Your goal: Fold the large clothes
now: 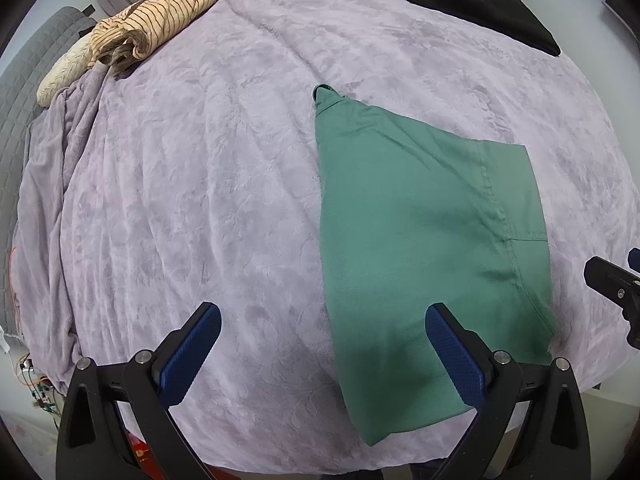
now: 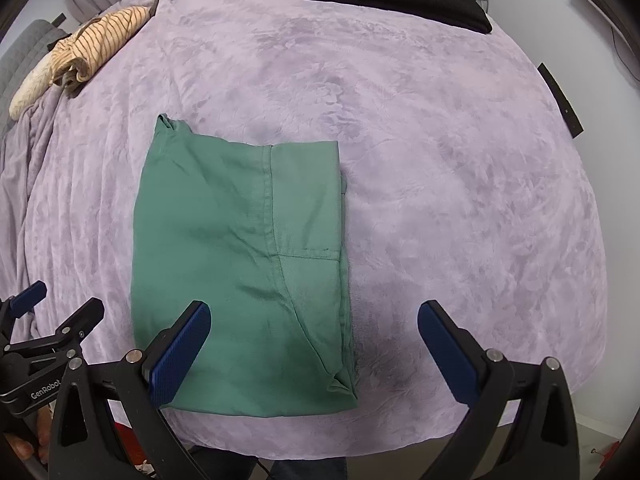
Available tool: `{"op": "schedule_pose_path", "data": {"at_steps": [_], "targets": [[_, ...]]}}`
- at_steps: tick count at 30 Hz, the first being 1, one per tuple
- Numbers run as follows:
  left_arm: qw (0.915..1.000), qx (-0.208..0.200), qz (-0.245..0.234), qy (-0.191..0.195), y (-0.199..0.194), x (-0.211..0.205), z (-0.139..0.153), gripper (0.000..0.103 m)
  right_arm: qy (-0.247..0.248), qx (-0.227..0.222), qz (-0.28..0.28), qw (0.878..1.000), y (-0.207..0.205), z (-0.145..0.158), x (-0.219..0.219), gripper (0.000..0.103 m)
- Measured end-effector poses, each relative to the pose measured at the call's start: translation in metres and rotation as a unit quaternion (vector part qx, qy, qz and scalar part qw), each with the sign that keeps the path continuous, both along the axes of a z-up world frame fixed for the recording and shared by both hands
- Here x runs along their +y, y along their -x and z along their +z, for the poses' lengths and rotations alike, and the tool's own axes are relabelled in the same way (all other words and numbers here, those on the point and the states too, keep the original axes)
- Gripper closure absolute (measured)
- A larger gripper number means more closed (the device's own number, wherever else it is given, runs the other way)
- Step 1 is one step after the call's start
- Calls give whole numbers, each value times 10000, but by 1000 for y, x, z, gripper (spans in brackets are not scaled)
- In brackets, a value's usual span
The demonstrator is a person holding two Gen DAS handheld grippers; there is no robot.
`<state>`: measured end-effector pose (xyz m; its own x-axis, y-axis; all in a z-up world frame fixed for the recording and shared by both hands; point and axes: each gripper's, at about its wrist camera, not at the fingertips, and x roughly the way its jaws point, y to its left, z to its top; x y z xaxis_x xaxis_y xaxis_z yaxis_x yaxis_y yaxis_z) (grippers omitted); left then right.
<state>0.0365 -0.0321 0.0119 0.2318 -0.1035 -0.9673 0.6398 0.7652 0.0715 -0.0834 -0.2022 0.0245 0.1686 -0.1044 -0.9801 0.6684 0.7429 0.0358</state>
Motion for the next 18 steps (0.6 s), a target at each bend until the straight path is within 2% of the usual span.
{"op": "schedule_pose_path", "data": {"at_steps": [18], "targets": [[10000, 29, -29, -7, -1, 1, -3, 1, -26, 32, 24, 10000, -1, -3, 0, 0]]}}
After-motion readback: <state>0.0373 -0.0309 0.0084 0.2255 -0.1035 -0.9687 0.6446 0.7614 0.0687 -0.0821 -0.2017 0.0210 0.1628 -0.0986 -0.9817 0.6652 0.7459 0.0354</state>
